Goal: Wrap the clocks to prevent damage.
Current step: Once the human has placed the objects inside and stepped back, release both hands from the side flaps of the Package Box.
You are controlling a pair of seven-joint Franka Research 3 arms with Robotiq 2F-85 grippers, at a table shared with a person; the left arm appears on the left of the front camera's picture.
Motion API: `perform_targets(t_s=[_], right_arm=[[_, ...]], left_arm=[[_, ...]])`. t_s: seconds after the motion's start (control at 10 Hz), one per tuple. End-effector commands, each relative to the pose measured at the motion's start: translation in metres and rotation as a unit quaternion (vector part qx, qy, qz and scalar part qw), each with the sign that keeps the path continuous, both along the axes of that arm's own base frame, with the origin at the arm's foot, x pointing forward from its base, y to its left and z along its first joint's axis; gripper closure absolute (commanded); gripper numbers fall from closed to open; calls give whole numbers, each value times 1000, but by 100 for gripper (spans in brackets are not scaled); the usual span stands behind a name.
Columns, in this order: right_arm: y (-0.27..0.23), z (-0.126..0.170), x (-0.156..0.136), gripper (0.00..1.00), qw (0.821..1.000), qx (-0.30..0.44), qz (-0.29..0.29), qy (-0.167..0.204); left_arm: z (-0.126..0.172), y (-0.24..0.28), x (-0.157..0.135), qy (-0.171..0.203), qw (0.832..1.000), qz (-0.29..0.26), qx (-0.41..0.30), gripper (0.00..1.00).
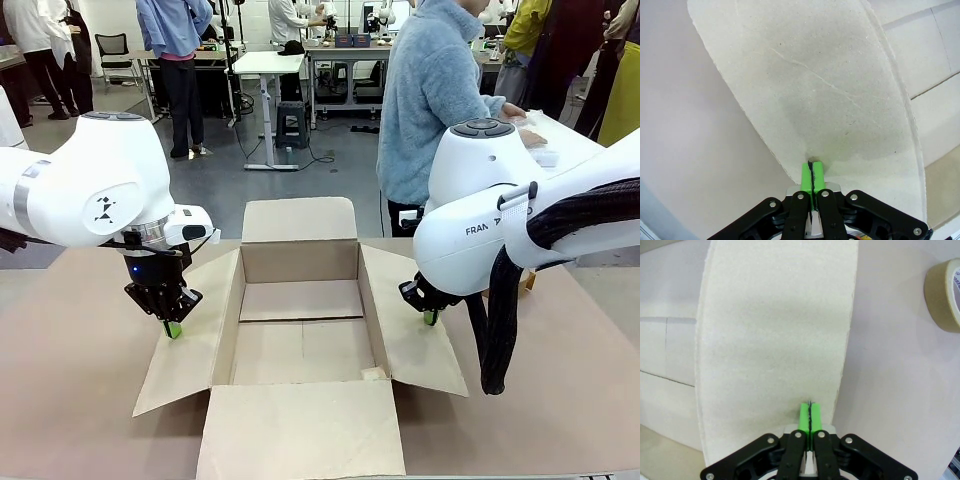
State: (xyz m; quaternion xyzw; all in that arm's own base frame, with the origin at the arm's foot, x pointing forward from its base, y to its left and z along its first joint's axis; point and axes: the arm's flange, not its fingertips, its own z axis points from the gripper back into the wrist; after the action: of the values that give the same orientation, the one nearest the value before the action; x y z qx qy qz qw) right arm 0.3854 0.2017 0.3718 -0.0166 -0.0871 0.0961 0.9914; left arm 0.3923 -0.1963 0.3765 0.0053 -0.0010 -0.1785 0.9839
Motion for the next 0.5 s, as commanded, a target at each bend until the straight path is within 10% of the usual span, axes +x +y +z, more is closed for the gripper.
perform_targets(t_s=[0.0,0.4], right_arm=[[-1,-1,0,99,1000,-1,-3,0],[-1,-1,0,99,1000,-1,-3,0]], left_arm=[[0,0,-1,0,1000,-1,2,100],[0,0,-1,0,1000,-1,2,100]])
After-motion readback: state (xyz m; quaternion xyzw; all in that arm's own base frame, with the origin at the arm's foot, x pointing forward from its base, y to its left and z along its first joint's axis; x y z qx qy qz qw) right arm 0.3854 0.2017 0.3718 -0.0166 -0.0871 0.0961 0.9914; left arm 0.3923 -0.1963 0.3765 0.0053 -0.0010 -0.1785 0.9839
